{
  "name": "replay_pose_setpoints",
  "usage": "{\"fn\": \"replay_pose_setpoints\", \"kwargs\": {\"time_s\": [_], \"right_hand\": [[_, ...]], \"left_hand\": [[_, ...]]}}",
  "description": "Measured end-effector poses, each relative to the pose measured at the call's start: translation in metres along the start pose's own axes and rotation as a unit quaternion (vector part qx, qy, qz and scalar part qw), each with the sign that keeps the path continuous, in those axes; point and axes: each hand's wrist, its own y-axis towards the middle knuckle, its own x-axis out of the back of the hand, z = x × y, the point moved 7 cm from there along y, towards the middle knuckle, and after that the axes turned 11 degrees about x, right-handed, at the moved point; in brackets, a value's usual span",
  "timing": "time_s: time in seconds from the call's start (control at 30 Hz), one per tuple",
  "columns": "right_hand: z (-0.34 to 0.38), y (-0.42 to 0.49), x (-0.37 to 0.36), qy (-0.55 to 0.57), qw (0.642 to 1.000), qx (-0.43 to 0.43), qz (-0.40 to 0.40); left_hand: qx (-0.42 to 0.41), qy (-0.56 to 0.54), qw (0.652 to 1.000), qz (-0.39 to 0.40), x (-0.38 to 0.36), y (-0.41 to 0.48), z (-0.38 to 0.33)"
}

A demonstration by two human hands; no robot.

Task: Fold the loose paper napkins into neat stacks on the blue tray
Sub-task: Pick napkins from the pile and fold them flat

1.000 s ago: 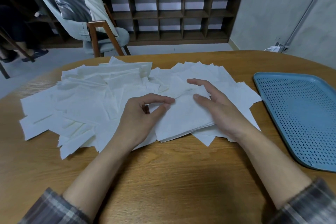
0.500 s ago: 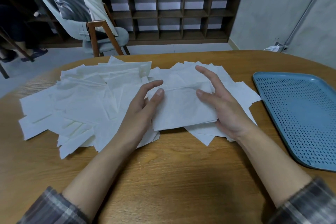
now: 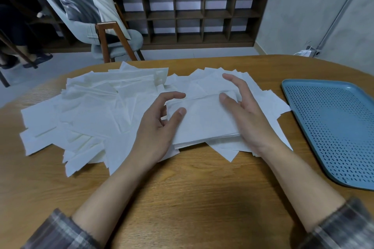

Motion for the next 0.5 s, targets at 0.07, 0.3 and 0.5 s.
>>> {"fn": "replay_pose_setpoints", "kwargs": {"time_s": [0.07,0.3,0.5], "right_hand": [[0.005,-0.001,-0.002,0.034,0.998,0.002,0.060],[0.010,-0.001,0.002,-0.020,0.988,0.034,0.147],[0.000,0.009,0.027,-0.119,0.991,0.057,-0.009]], "left_hand": [[-0.005,-0.003,1.000,-0.015,0.003,0.000,-0.002],[-0.028,0.015,0.999,-0.009,-0.002,-0.003,-0.003],[-0.202,0.211,0.956,-0.019,-0.014,-0.013,-0.015]]}}
